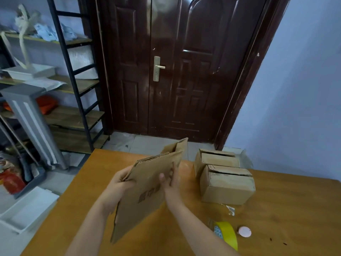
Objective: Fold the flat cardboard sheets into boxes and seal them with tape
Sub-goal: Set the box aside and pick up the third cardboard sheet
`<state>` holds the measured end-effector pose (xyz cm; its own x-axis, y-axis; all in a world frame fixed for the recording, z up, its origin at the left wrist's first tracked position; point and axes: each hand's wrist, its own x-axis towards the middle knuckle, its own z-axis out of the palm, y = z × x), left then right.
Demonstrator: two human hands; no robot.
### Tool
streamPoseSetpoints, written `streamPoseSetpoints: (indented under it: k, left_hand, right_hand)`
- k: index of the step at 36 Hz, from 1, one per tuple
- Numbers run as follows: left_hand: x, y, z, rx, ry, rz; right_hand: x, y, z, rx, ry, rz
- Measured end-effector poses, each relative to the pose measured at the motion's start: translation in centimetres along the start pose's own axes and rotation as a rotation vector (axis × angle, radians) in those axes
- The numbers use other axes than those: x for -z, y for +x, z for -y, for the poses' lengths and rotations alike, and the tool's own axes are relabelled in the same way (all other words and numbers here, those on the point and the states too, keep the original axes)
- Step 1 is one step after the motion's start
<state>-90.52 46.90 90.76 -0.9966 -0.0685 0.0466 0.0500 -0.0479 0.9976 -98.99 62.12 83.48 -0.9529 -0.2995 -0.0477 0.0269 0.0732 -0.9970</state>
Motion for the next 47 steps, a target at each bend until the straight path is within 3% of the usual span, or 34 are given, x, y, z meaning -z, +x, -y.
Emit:
streamPoseSetpoints:
  k: [5,9,19,24,29,33,38,43,47]
  left_hand:
    - [2.4,-1.5,2.0,0.022,0.004,-0.162]
    - [3.7,-2.4,3.3,0.063,0.049,-0.201]
    - [2.7,-2.2,5.5,0.12,0.097,-0.068]
    - [0.3,-1.2,5.6,-0.004,0.219,-0.091]
    - [-1.4,-0.9,5.7,0.014,0.248,-0.14]
    - [-1.4,-0.8,5.7,0.05,0.211,-0.084]
    - [-0.5,0.9,5.4,0.027,0.106,-0.258]
    - [-1.6,1.3,3.8,0.019,0.248,-0.192]
    - [-2.1,2.8,3.3,0.18,0.326,-0.029]
  right_hand:
    - [2.4,2.2,1.0,-0.099,0.06,-0.266]
    - [4.7,4.2,2.1,-0.188,0.153,-0.323]
    - [7.1,5.9,2.8,-0.405,0.351,-0.132]
    - [8.0,4.8,3.5,-0.412,0.368,-0.092]
    - [10.1,4.3,3.8,-0.473,0.201,-0.094]
    - [11.5,3.3,4.0,-0.433,0.133,-0.06]
    - [12.3,1.5,3.7,-0.33,0.119,-0.018]
    - [12.3,-0.3,4.2,-0.2,-0.035,0.006]
    - [11.0,-1.7,4.1,-0.121,-0.345,0.13]
